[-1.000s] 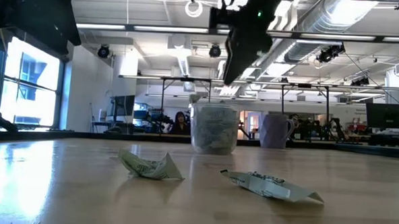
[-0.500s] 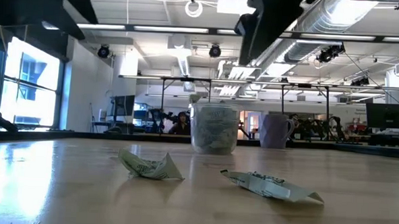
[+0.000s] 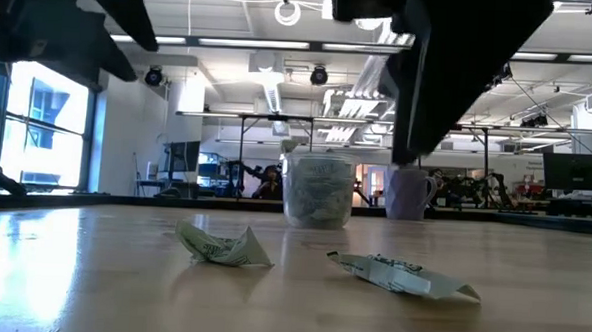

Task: Pick and place Stevia / Truvia into bins
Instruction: Put the green stevia packet into the transparent container

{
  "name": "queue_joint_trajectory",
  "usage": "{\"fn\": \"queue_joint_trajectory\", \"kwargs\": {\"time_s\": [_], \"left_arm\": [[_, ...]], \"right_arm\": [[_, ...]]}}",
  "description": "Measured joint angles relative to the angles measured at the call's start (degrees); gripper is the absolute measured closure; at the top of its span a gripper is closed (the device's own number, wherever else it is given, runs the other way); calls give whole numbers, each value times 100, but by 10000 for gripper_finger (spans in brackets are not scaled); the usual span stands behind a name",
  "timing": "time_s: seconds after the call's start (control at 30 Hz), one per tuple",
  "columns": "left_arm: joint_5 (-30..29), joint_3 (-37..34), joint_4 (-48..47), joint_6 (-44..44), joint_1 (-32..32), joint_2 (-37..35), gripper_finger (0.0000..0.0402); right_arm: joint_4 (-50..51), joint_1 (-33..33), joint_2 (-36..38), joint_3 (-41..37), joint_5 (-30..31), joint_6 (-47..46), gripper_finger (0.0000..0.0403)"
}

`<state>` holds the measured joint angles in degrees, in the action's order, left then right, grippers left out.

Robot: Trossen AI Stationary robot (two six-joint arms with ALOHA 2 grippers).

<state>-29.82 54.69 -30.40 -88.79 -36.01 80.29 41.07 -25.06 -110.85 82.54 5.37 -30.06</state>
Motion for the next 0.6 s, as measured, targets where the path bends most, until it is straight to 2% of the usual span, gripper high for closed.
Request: {"fn": "queue_joint_trajectory", "kwargs": {"time_s": [0.1, 0.3, 0.5, 0.6], "left_arm": [[106, -6, 111, 2, -1, 68, 218], [120, -2, 84, 66, 0, 88, 218], [101, -2, 36, 68, 0, 88, 218], [98, -2, 38, 68, 0, 88, 218]], "right_arm": [[-260, -80, -237, -2, -151, -1090, 175], [-954, -457, -624, 0, -155, -2125, 176], [-1049, -708, -932, -2, 471, -2473, 176], [-1233, -734, -959, -2, 525, -2599, 176]]}}
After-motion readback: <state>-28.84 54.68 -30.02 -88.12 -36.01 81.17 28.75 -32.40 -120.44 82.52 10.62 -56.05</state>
